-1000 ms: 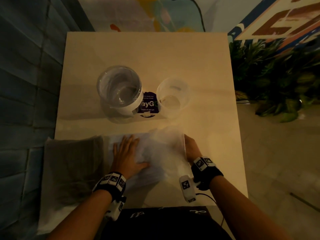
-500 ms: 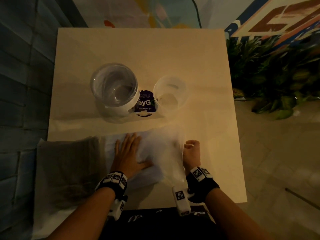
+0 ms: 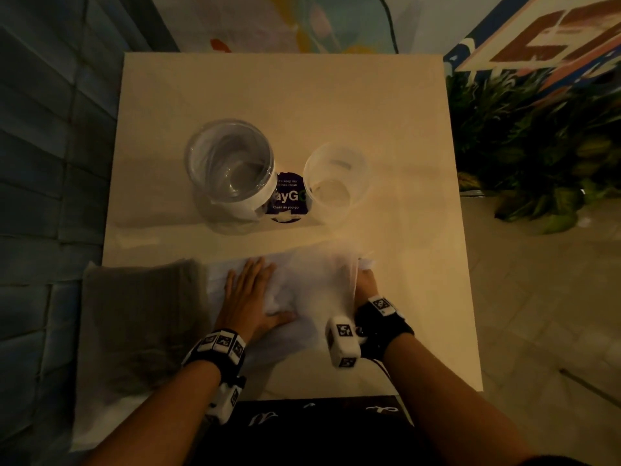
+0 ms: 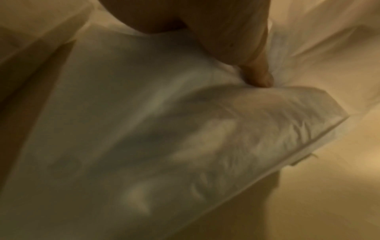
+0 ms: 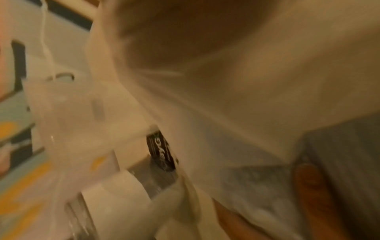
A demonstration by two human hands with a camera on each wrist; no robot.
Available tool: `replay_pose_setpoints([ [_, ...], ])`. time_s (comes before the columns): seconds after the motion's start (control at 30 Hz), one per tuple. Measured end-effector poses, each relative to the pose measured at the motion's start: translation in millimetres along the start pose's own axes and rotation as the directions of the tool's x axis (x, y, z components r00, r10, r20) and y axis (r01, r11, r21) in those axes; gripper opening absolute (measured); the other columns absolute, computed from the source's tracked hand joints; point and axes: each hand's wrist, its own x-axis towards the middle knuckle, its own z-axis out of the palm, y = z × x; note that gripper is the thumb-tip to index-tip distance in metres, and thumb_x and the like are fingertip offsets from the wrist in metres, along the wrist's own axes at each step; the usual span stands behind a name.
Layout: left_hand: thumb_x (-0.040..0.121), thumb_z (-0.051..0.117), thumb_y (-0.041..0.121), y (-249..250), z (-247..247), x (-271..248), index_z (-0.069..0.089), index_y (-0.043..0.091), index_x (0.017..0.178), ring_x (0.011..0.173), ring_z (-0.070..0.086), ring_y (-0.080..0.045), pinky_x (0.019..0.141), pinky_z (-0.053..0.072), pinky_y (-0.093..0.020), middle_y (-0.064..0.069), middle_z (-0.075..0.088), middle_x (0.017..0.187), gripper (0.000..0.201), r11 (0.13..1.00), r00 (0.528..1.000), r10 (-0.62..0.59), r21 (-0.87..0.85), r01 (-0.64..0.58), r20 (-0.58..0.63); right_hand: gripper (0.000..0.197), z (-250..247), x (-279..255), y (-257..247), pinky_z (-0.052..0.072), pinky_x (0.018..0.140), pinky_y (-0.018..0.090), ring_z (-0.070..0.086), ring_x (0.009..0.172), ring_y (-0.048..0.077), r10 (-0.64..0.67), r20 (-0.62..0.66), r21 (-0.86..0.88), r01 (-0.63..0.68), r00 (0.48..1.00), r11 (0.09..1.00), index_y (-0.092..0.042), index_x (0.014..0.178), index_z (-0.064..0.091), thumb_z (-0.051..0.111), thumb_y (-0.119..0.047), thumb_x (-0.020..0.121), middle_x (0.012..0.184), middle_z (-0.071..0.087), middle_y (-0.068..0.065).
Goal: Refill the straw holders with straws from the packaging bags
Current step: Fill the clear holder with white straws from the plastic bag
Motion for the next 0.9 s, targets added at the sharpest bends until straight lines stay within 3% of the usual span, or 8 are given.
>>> replay_pose_setpoints([
  [0.07, 0.063, 0.036, 0.097, -1.4, 0.0, -2.5, 0.021, 0.019, 0.152, 0.146, 0.026, -0.031, 0.116, 0.018, -0.054, -0.011, 0.024, 0.160, 0.119, 1.000, 1.000, -0.010, -0.013, 0.010, 0.006, 0.027, -5.5, -1.0, -4.9, 0.044, 0.072, 0.033, 0.056, 0.081, 0.021, 0.009, -0.085, 0.053, -0.004, 0.996, 0.999, -0.016, 0.085, 0.059, 0.049, -0.034, 0.101, 0.090, 0.061, 0.005],
  [0.2, 0.065, 0.040, 0.091, -5.7, 1.0, -5.8, 0.022, 0.021, 0.149, 0.144, 0.030, -0.033, 0.112, 0.027, -0.057, -0.011, 0.029, 0.158, 0.111, 1.000, 1.000, -0.010, -0.022, 0.010, 0.016, 0.011, -14.7, -1.9, -2.9, 0.056, 0.059, 0.029, 0.064, 0.070, 0.023, 0.068, -0.067, 0.485, -0.027, 0.995, 0.874, -0.005, 0.086, 0.062, 0.060, -0.012, 0.094, 0.083, 0.067, 0.013],
  [0.27, 0.065, 0.041, 0.090, -9.0, 1.8, -7.5, 0.024, 0.020, 0.151, 0.145, 0.027, -0.033, 0.113, 0.026, -0.057, -0.011, 0.027, 0.159, 0.112, 1.000, 0.999, -0.010, -0.025, 0.011, 0.037, 0.008, -14.8, -2.5, -4.0, 0.060, 0.070, 0.040, 0.067, 0.080, 0.034, 0.027, 0.008, 0.603, -0.027, 1.000, 0.797, 0.001, 0.092, 0.061, 0.059, -0.006, 0.092, 0.092, 0.067, 0.023],
  [0.37, 0.065, 0.038, 0.090, -12.8, 3.4, -8.7, 0.019, 0.020, 0.154, 0.149, 0.016, -0.029, 0.119, 0.017, -0.054, -0.008, 0.016, 0.162, 0.115, 1.000, 0.997, -0.012, -0.021, 0.014, 0.074, 0.025, -13.9, -2.1, -4.4, 0.052, 0.094, 0.056, 0.066, 0.098, 0.041, -0.006, 0.087, 0.653, -0.052, 0.996, 0.756, 0.007, 0.112, 0.056, 0.059, -0.008, 0.092, 0.112, 0.063, 0.030],
  [0.47, 0.064, 0.038, 0.090, -14.3, 4.7, -9.4, 0.020, 0.022, 0.154, 0.150, 0.012, -0.026, 0.119, 0.013, -0.052, -0.005, 0.014, 0.163, 0.115, 0.999, 0.997, -0.027, -0.028, 0.029, 0.066, 0.041, -12.4, -2.4, -1.1, 0.050, 0.098, 0.056, 0.064, 0.105, 0.042, -0.040, 0.138, 0.643, -0.059, 0.990, 0.764, 0.009, 0.120, 0.057, 0.067, -0.016, 0.090, 0.117, 0.063, 0.029],
  [0.6, 0.061, 0.034, 0.089, -10.0, -0.3, -11.4, 0.024, 0.018, 0.154, 0.150, 0.015, -0.028, 0.119, 0.016, -0.053, -0.008, 0.018, 0.162, 0.117, 0.999, 0.999, -0.018, -0.032, 0.019, 0.052, 0.015, -4.4, -11.8, -5.0, 0.058, 0.080, 0.041, 0.066, 0.086, 0.033, -0.144, 0.204, 0.560, 0.005, 0.968, 0.829, -0.004, 0.095, 0.062, 0.064, -0.019, 0.094, 0.090, 0.066, 0.018],
  [0.77, 0.055, 0.026, 0.091, -5.4, -8.4, -13.3, 0.017, 0.020, 0.155, 0.151, 0.008, -0.025, 0.121, 0.009, -0.050, -0.005, 0.011, 0.164, 0.123, 0.998, 0.995, -0.046, -0.043, 0.050, 0.091, 0.030, -2.3, -7.6, -4.9, 0.057, 0.075, 0.040, 0.066, 0.073, 0.027, -0.057, 0.109, 0.530, -0.010, 0.992, 0.848, -0.008, 0.077, 0.063, 0.065, -0.034, 0.093, 0.074, 0.067, 0.011],
  [0.9, 0.055, 0.031, 0.090, -6.3, -9.2, -15.5, 0.028, 0.018, 0.152, 0.149, 0.019, -0.028, 0.118, 0.018, -0.052, -0.008, 0.022, 0.161, 0.121, 0.996, 0.997, -0.055, -0.063, 0.059, 0.062, 0.032, -14.7, 2.2, -11.0, 0.055, 0.069, 0.038, 0.058, 0.065, 0.023, -0.015, 0.021, 0.738, -0.005, 1.000, 0.675, -0.013, 0.071, 0.054, 0.062, -0.031, 0.096, 0.063, 0.059, 0.007],
])
